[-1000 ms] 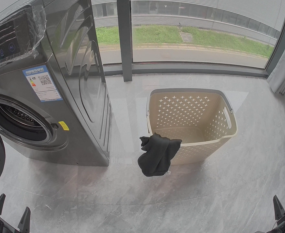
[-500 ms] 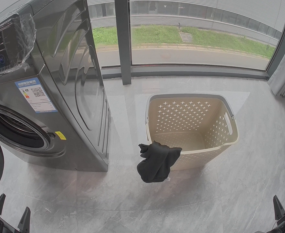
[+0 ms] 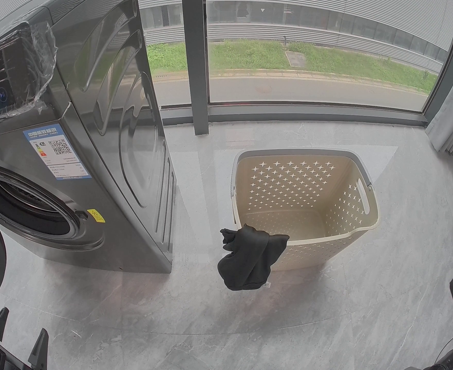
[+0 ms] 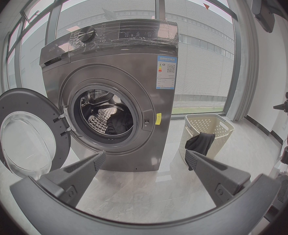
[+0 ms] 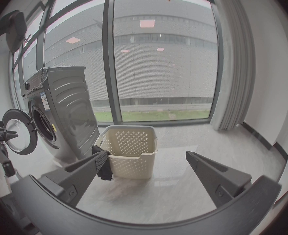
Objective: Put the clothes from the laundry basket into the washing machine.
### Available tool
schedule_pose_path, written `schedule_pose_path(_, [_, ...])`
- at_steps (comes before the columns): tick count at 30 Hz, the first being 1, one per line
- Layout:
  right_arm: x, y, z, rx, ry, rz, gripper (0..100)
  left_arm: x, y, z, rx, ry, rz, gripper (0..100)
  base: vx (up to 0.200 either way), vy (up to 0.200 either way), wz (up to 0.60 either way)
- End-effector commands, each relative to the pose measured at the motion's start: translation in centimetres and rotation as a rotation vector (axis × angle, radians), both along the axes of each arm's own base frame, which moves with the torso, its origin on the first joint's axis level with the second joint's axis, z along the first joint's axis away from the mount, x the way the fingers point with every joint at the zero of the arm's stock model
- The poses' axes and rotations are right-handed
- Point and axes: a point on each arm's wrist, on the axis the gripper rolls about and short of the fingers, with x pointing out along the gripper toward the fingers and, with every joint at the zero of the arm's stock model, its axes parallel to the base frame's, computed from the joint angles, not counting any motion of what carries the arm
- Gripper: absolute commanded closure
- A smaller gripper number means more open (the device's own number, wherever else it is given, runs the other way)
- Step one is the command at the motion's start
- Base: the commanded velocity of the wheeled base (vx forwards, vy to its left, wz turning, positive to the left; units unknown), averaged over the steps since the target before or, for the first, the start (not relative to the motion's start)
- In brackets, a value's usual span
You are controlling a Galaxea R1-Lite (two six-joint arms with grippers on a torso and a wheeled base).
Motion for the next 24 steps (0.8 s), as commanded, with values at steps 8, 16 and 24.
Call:
schedule_pose_path(8, [12.3, 3.9, -0.1, 0.093, 0.431, 0.257, 0, 0.0, 0.0, -0.4, -0.002, 0.006, 0.0, 0, 0.0, 0.0, 0.0])
schedule_pose_path(16, [14.6, 5.4, -0.5, 0.107, 0.488, 0.277, 0, 0.0, 0.0, -0.4, -0.002, 0.006, 0.0, 0, 0.0, 0.0, 0.0])
schedule_pose_path(24, [17.7, 9.1, -1.4, 0.209, 0.618, 0.288, 0, 0.0, 0.0, -0.4, -0.002, 0.006, 0.0, 0, 0.0, 0.0, 0.0])
